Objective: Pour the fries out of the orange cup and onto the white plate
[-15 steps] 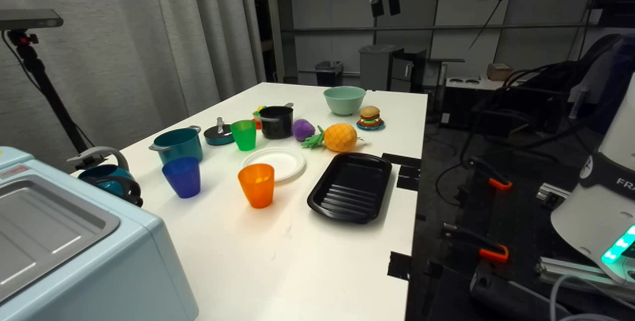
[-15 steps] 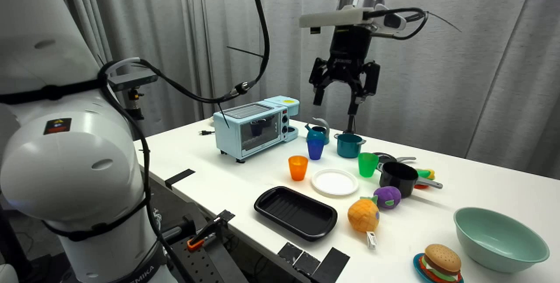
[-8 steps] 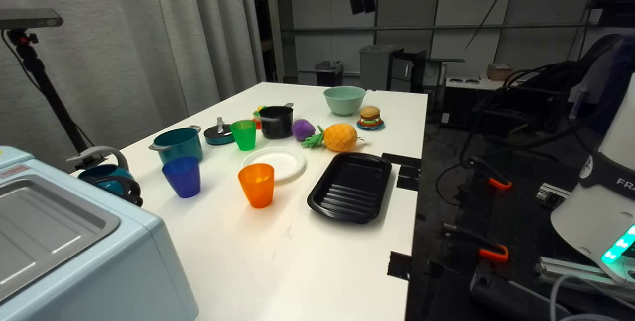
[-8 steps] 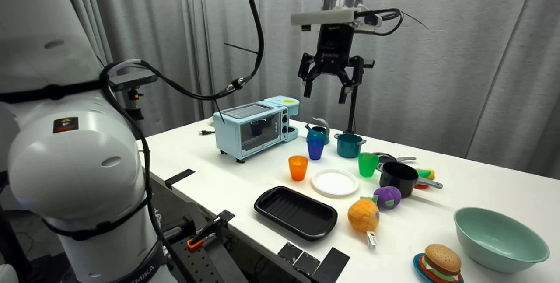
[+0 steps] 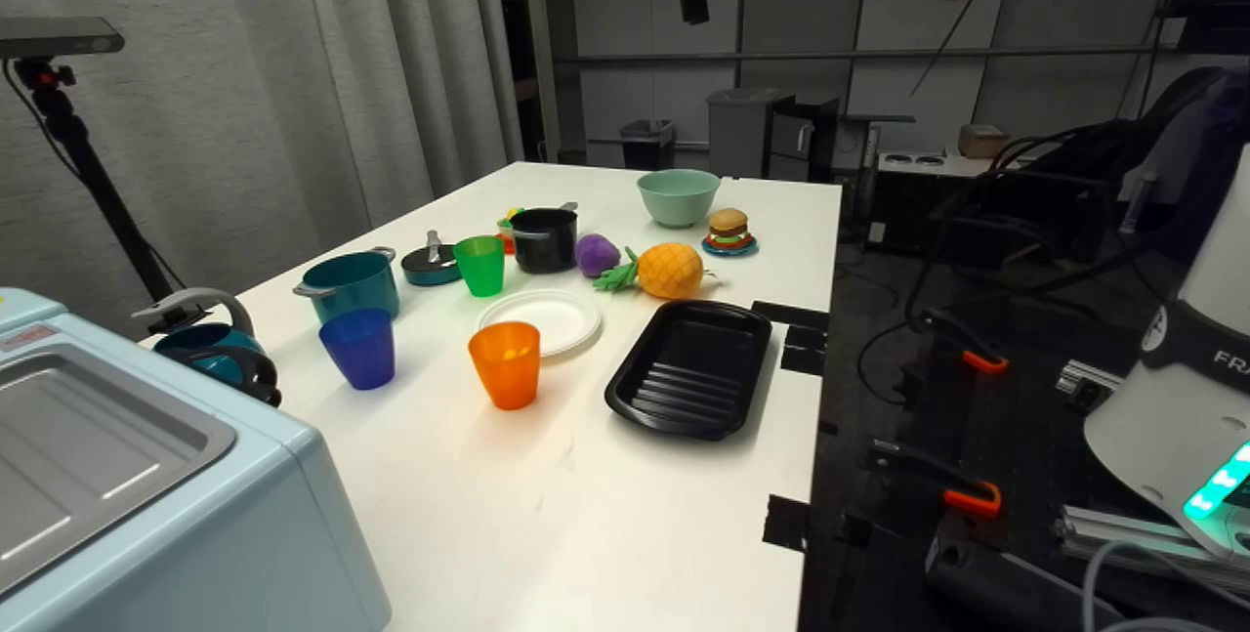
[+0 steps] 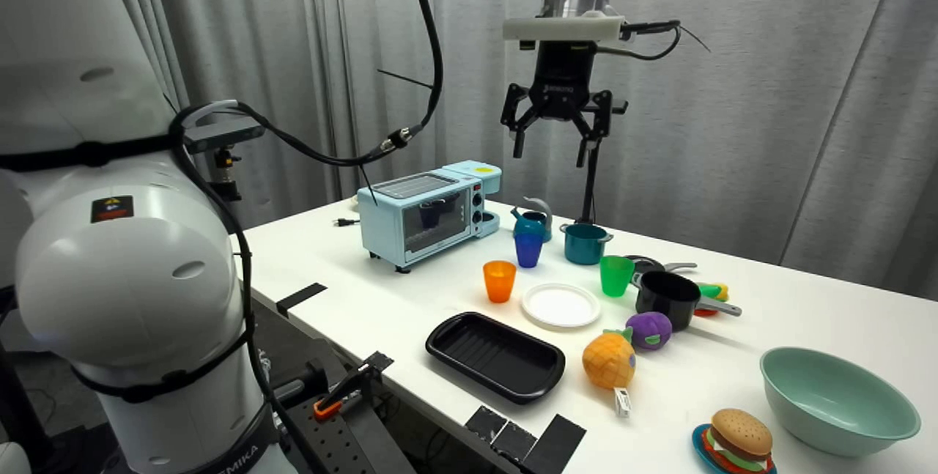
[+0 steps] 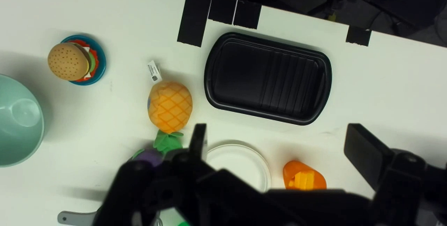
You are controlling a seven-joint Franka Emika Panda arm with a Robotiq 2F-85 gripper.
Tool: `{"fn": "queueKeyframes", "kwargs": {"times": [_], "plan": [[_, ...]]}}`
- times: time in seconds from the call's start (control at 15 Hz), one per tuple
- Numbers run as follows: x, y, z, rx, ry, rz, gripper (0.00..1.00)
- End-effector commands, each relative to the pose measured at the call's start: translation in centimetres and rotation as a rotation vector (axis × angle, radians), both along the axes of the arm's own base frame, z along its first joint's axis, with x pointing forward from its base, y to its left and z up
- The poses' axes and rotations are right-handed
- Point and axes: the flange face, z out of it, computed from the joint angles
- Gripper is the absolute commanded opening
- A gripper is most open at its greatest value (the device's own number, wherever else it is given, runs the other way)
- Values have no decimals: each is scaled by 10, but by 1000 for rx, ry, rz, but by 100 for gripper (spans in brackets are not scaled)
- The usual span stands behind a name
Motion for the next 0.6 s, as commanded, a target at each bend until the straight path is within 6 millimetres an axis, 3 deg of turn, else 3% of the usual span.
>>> {"fn": "queueKeyframes", "kwargs": {"times": [0.0, 0.4, 0.53], "plan": [[0, 0, 0, 0, 1, 3, 100], [1, 1, -1, 4, -6, 7, 100], [17, 22, -14, 16, -25, 29, 100]]}}
